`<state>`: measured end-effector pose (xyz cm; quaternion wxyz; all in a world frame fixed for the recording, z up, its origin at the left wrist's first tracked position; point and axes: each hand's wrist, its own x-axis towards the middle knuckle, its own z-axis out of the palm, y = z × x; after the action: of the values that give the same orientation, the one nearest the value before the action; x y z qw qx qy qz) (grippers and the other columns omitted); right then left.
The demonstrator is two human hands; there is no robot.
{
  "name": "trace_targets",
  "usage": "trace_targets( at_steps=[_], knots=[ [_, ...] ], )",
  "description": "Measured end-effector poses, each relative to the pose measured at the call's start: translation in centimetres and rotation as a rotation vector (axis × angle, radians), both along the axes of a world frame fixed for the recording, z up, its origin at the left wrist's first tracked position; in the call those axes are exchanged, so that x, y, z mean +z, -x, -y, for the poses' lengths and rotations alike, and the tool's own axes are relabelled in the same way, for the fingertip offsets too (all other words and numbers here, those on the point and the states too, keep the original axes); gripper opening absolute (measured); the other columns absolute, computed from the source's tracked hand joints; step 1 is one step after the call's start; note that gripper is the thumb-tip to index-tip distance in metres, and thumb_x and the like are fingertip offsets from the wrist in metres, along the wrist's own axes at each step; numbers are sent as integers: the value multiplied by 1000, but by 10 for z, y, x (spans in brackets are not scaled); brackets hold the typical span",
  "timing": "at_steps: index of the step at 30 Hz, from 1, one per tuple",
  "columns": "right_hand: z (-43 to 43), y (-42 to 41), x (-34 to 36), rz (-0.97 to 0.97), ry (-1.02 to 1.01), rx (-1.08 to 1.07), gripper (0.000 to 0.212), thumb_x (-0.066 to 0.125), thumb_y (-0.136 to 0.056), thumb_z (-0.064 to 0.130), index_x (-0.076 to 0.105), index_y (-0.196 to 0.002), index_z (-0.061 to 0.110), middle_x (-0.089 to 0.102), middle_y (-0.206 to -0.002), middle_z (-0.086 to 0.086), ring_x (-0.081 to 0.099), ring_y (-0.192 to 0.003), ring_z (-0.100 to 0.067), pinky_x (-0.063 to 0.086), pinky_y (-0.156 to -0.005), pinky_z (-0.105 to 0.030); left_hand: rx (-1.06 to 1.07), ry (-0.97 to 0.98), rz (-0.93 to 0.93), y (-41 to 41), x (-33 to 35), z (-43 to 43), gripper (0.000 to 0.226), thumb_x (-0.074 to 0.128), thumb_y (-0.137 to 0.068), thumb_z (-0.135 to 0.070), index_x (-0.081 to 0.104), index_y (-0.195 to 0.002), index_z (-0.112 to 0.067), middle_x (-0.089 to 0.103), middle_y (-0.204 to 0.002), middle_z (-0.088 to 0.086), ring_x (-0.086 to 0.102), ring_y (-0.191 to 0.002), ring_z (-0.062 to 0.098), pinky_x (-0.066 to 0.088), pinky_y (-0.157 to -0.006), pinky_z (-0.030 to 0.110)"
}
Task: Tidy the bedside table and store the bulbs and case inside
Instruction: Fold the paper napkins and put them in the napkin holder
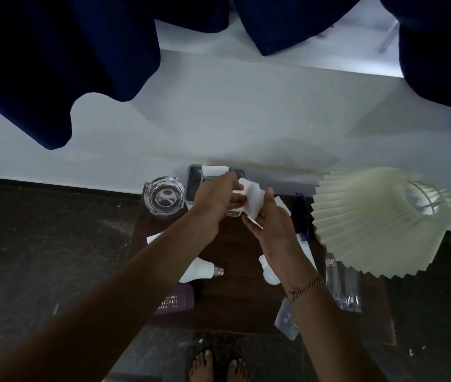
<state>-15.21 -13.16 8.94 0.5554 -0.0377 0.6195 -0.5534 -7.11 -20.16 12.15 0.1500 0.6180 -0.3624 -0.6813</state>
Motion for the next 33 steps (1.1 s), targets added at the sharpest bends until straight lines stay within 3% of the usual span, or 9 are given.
trace_targets(
  at_steps=[4,8,13,19,22,24,26,29,33],
  knots=[
    [17,12,-1,-42,-12,-12,35,37,-95,43,55,-88,14,58,-102,-9,59,-91,-19,52,-70,-24,14,-72,-47,10,4,14,29,37,-81,-21,57,-98,-9,68,-80,9,62,-65,20,38,-51,22],
    [35,16,-8,-130,-97,48,50,35,-93,51,54,-114,9,56,-106,-10,58,-96,-22,52,-79,-30,15,-114,-61,14,2,24,25,34,-85,-28,51,-95,-13,65,-75,10,60,-64,21,33,-55,24],
    [51,19,-15,-230,-163,168,65,33,-89,60,51,-123,7,55,-99,-6,58,-92,-21,54,-80,-33,59,-111,-56,16,-10,30,18,39,-85,-28,48,-78,-14,62,-71,12,61,-64,23,41,-62,29],
    [64,19,-20,-179,-222,255,70,31,-88,62,50,-123,4,54,-104,-12,58,-99,-27,54,-86,-40,91,-151,-53,21,-17,34,26,39,-89,-25,48,-68,-13,55,-66,12,54,-58,22,43,-57,28],
    [65,19,-23,-142,-216,262,67,32,-88,62,53,-115,5,54,-82,-9,54,-70,-18,54,-82,-37,98,-174,-52,22,-21,36,28,42,-88,-29,49,-67,-12,54,-67,11,50,-60,21,44,-60,28],
    [61,21,-23,-147,-207,250,58,31,-90,60,54,-104,8,49,-72,-4,50,-62,-13,54,-73,-32,99,-181,-65,21,-23,35,31,44,-88,-32,48,-65,-12,51,-67,9,45,-60,19,40,-59,28],
    [58,24,-23,-169,-216,243,59,31,-91,58,57,-96,5,57,-81,-10,58,-72,-19,55,-70,-32,102,-179,-73,18,-25,36,31,46,-87,-35,49,-66,-13,49,-69,7,44,-63,18,38,-60,27],
    [50,33,-23,-208,-247,222,74,30,-93,55,54,-114,-13,59,-118,-29,57,-110,-39,48,-97,-47,88,-157,-51,14,-29,33,26,47,-88,-38,54,-88,-12,55,-85,9,53,-80,21,44,-65,27],
    [32,47,-29,-237,-213,123,55,33,-94,50,61,-106,4,64,-115,-17,60,-104,-25,48,-92,-36,152,-67,-10,10,-35,16,18,48,-88,-29,57,-85,-15,58,-96,11,55,-87,22,47,-66,26]
  ],
)
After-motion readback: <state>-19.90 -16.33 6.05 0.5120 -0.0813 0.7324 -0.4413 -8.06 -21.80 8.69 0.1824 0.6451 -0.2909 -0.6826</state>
